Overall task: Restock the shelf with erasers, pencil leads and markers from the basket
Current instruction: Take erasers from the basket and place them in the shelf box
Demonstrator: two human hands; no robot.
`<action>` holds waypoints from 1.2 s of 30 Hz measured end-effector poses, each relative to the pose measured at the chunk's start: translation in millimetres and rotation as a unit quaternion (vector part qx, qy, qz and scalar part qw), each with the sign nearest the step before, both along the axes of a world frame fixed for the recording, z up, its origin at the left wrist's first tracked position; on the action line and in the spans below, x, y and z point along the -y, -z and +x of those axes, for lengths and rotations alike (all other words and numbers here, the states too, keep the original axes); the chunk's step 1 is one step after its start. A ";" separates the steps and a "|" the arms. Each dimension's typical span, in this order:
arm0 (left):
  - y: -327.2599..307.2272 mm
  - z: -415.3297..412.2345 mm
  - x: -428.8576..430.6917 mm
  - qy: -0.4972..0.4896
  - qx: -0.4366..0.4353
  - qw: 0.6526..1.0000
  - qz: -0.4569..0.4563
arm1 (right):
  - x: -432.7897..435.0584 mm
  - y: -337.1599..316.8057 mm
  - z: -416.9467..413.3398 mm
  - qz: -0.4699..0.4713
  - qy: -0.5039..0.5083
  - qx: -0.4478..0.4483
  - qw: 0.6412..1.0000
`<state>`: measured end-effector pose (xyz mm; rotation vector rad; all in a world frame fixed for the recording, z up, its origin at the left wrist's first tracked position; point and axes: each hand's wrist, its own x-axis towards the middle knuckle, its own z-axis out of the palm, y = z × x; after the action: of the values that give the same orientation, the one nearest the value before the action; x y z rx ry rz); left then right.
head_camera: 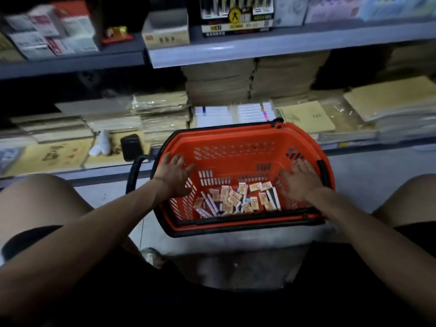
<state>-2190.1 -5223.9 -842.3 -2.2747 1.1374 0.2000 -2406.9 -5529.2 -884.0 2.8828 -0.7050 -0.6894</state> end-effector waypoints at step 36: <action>-12.9 -2.7 -157.3 -0.175 0.004 0.983 0.045 | -91.8 -0.1 78.3 -0.186 -0.190 -0.126 0.956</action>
<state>-2192.9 -5066.6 -829.5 -2.3768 0.7001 0.3705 -2328.6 -5437.3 -883.9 2.4235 -0.2062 -0.7528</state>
